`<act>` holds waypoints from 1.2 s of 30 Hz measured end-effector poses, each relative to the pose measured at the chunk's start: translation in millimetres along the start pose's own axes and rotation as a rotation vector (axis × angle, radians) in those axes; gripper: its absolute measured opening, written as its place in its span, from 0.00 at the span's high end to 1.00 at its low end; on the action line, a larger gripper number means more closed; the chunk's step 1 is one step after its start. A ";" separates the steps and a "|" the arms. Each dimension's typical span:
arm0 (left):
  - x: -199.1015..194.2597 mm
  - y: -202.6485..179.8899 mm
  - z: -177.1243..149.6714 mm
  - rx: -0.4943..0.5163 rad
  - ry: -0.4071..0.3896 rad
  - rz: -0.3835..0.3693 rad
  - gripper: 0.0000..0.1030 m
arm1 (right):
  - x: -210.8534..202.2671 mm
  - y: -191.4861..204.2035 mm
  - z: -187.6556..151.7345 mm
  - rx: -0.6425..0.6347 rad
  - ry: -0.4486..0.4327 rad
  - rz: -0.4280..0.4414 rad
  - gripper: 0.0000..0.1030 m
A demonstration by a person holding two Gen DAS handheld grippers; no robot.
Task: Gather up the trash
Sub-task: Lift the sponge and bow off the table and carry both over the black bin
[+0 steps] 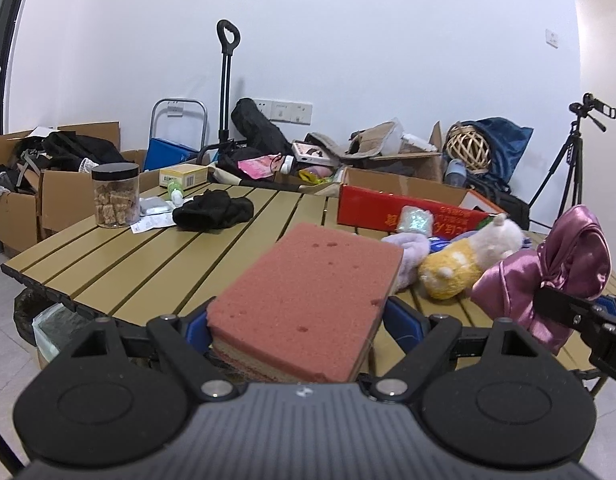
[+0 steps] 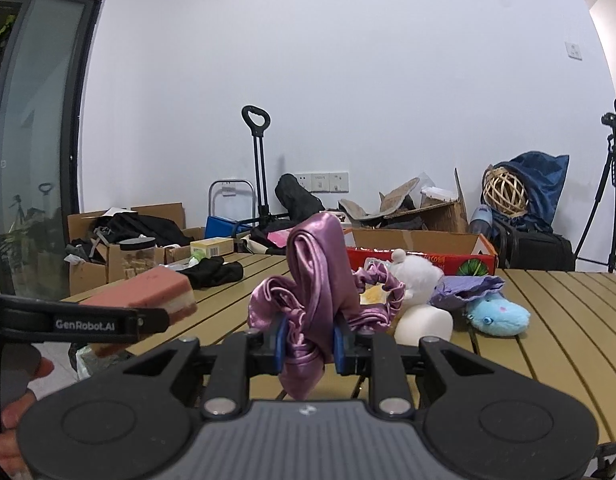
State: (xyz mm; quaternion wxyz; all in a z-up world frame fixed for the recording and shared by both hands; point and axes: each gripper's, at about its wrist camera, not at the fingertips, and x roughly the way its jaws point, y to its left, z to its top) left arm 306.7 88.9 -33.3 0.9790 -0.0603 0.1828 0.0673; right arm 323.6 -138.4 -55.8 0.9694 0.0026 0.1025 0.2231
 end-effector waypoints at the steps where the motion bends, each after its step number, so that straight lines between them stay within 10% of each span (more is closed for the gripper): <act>1: -3.3 -1.2 -0.9 0.001 -0.001 -0.004 0.16 | -5.0 0.4 -0.7 -0.003 -0.002 0.002 0.79; 36: -185.5 -24.2 -105.6 0.154 0.154 -0.076 0.16 | -210.2 21.2 -72.9 0.022 0.268 -0.003 0.79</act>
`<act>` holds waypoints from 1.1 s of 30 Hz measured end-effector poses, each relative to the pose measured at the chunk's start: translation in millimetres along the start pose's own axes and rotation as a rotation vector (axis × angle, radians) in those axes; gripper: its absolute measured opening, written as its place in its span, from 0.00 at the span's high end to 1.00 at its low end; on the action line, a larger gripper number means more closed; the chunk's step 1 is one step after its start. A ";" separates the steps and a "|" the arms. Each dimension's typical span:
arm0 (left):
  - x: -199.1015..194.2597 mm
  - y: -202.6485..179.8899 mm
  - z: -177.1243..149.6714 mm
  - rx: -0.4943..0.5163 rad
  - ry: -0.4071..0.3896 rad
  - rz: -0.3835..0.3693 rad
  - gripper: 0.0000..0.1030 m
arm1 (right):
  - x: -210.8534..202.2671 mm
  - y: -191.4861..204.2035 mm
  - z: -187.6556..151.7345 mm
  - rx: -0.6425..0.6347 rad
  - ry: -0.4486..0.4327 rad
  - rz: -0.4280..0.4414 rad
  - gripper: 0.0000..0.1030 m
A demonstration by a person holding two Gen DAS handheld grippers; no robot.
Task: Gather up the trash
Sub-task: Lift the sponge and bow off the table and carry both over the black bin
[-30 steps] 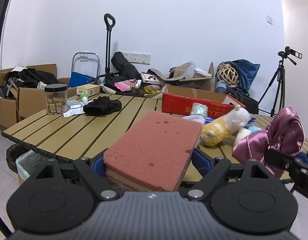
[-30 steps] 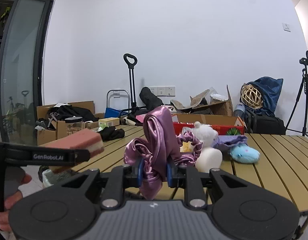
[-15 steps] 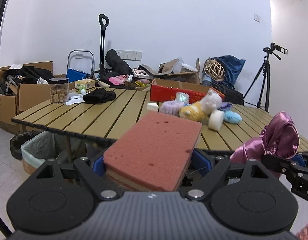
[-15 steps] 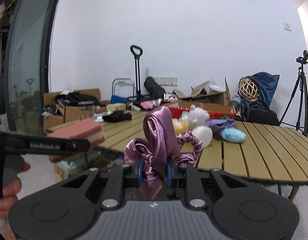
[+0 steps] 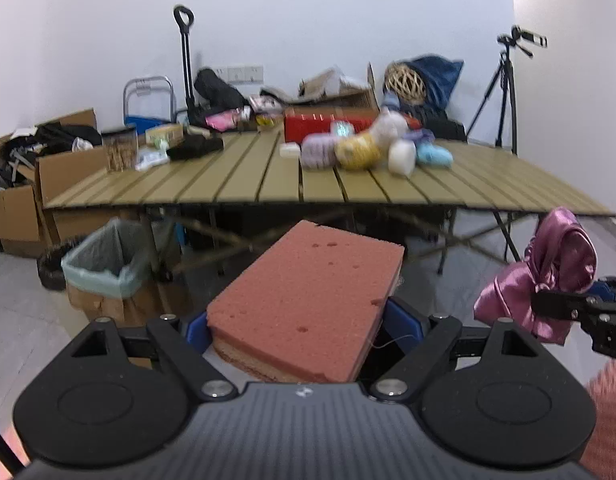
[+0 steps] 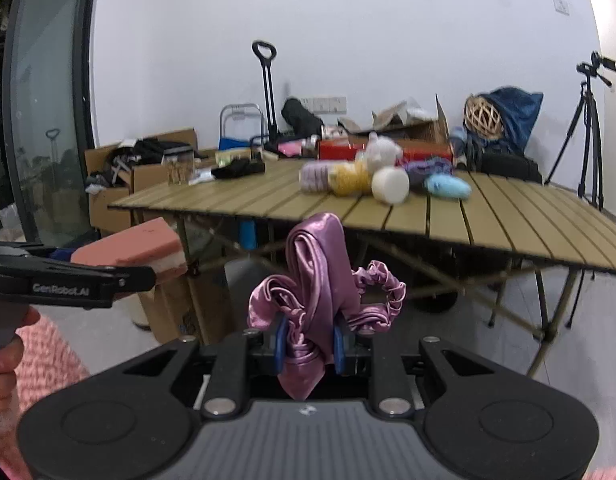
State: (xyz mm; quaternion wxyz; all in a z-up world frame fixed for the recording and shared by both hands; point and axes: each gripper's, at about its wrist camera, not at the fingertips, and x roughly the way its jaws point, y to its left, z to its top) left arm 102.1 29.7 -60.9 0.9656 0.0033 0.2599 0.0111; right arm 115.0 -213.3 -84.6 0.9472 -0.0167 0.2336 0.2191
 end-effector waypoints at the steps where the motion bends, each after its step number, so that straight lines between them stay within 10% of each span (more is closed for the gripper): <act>1: -1.9 0.0 -5.1 0.003 0.014 -0.002 0.16 | -3.0 0.5 -4.6 0.007 0.015 0.000 0.79; 33: 32.2 -3.1 -61.4 0.023 0.331 -0.007 0.16 | 24.4 -16.5 -56.3 0.187 0.360 -0.016 0.79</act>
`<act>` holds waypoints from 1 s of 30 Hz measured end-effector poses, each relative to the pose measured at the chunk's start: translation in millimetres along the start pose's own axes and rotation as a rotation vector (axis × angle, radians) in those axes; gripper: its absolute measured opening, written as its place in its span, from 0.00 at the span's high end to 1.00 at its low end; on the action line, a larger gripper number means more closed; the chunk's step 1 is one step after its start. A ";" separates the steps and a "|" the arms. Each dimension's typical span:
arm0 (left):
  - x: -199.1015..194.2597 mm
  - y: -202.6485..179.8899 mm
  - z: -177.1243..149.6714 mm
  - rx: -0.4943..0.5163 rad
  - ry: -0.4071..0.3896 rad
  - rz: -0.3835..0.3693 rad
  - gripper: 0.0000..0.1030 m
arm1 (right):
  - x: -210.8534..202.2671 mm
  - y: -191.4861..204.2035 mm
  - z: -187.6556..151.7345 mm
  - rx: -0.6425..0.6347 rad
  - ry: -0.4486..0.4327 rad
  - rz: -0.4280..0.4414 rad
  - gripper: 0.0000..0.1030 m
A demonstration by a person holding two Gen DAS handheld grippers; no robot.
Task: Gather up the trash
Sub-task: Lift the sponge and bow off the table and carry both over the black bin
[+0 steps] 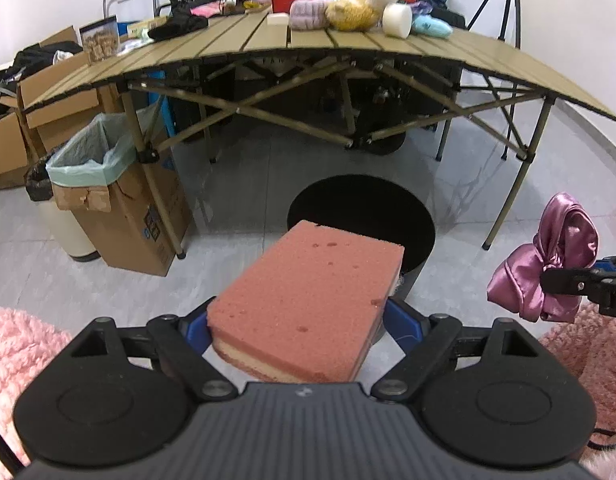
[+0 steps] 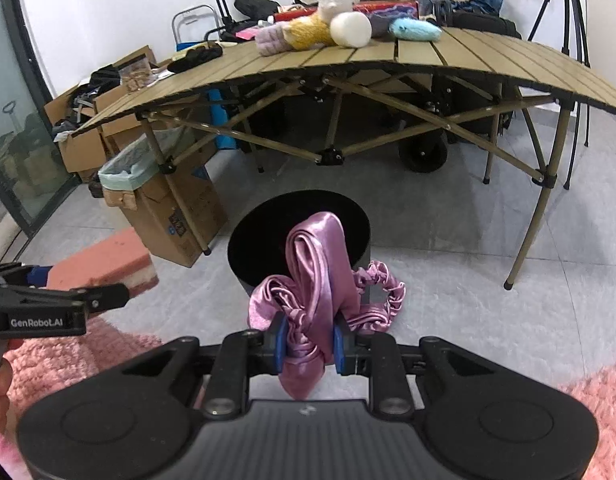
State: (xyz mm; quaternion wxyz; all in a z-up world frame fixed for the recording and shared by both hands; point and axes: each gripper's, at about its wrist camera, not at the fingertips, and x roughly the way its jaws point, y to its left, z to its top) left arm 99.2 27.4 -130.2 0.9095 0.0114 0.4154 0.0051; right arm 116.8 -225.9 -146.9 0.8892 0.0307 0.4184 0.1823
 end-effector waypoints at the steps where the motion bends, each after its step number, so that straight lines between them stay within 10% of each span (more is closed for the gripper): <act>1: 3.2 -0.2 0.9 0.000 0.009 0.001 0.16 | 3.6 -1.6 1.3 0.006 0.008 0.001 0.79; 30: 67.6 -3.1 32.3 0.018 0.109 0.029 0.16 | 77.9 -34.2 21.7 0.099 0.110 -0.005 0.79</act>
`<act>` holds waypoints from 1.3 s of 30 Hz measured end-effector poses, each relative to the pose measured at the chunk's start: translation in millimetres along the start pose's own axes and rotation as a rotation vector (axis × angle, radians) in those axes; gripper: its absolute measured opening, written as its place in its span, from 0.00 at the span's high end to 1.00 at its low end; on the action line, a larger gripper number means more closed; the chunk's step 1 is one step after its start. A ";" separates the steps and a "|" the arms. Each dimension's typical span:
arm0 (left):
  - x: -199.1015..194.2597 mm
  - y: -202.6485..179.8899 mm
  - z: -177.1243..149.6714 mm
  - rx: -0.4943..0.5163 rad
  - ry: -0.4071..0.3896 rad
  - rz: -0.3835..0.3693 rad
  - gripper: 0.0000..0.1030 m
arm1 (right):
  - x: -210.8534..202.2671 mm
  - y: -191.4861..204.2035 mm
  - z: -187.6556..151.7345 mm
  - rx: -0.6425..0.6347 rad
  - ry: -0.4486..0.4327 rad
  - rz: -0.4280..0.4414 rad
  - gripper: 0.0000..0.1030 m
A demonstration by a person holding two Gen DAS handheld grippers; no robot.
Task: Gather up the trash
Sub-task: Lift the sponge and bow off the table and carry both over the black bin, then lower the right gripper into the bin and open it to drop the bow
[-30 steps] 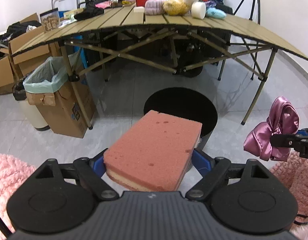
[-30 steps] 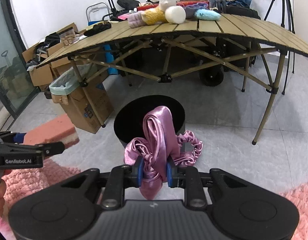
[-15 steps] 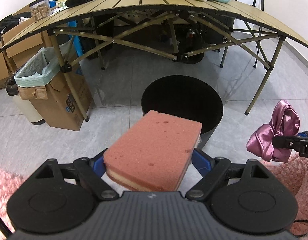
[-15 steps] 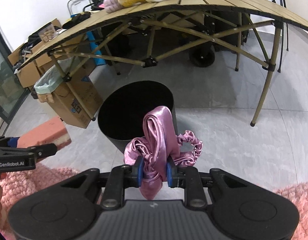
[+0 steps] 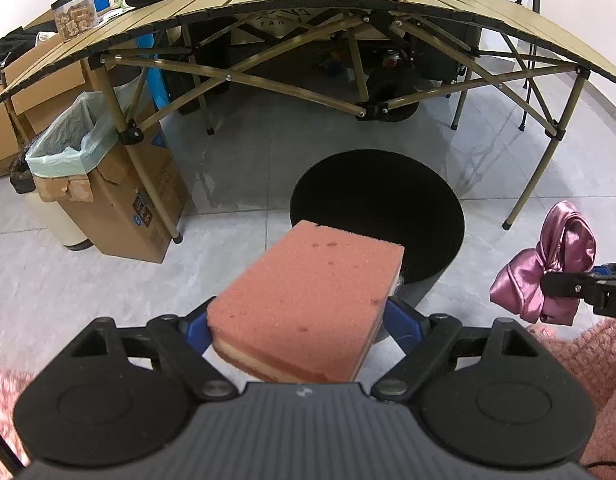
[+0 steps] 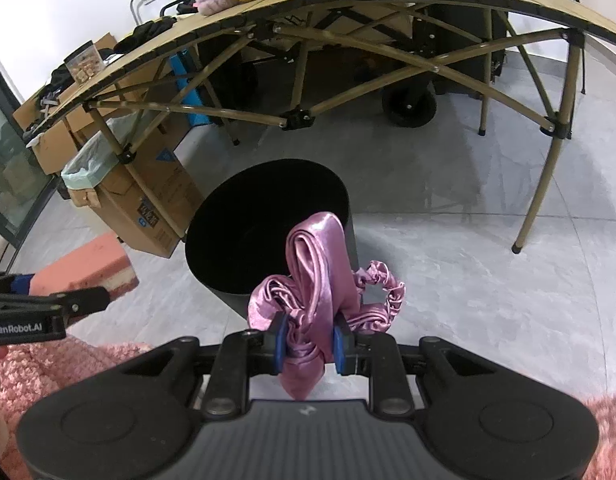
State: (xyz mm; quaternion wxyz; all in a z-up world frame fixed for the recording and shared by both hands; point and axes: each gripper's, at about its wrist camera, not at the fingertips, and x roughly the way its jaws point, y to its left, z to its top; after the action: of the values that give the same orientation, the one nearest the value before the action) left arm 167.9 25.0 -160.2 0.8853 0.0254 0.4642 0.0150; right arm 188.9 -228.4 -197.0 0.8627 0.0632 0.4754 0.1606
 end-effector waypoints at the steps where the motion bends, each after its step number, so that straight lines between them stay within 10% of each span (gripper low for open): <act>1: 1.7 -0.5 1.8 0.001 0.000 0.002 0.16 | 2.1 1.2 2.0 -0.004 0.000 0.001 0.79; 39: 45.4 32.8 63.7 -0.073 -0.063 0.135 0.16 | 90.9 53.1 87.6 -0.245 -0.021 0.082 0.79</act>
State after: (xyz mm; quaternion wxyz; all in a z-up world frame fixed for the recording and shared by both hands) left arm 246.0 58.1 -159.3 0.8967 0.0246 0.4325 0.0908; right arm 296.1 -144.0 -208.5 0.8615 -0.0214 0.4404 0.2519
